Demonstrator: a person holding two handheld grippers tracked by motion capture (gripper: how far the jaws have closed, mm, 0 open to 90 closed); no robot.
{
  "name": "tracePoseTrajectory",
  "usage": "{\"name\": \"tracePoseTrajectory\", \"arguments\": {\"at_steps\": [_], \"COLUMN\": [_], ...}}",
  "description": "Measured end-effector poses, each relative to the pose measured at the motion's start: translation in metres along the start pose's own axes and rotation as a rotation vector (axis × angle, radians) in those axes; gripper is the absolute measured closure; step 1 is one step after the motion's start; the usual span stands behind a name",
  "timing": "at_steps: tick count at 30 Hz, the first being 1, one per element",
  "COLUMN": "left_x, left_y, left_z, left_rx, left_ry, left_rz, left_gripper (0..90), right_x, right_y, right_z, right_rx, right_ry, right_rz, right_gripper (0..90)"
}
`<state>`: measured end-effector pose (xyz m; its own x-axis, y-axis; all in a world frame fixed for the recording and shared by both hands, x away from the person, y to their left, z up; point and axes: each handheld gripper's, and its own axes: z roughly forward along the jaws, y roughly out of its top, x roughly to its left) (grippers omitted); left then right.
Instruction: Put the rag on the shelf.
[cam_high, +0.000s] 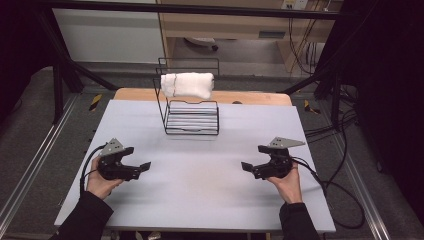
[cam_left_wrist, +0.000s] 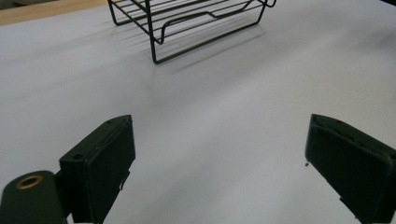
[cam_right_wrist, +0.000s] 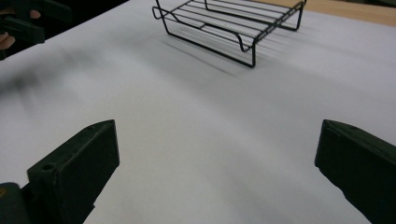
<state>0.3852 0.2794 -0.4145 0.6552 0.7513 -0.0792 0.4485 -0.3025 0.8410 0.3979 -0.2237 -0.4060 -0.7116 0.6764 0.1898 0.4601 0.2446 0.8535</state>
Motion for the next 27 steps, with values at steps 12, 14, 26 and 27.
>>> {"name": "tracePoseTrajectory", "arguments": {"at_steps": [12, 14, 26, 27], "left_x": [0.002, 0.001, 0.000, 0.000], "left_y": [-0.024, -0.026, -0.031, -0.031], "left_z": [-0.004, -0.004, -0.006, -0.006], "left_rx": [0.019, 0.025, 0.028, 0.028], "left_ry": [-0.013, -0.018, -0.017, -0.017], "left_rz": [-0.008, -0.003, 0.001, 0.001], "left_gripper": [8.5, 8.4, 8.5, 8.4], "right_x": [-0.009, -0.010, -0.011, -0.011], "right_y": [-0.043, -0.049, -0.054, -0.054], "right_z": [-0.017, -0.019, -0.021, -0.021], "right_rx": [0.049, 0.050, 0.050, 0.050], "right_ry": [-0.020, -0.020, -0.017, -0.017], "right_rz": [0.024, 0.040, 0.054, 0.054], "right_gripper": [0.3, 0.3, 0.3, 0.3]}}
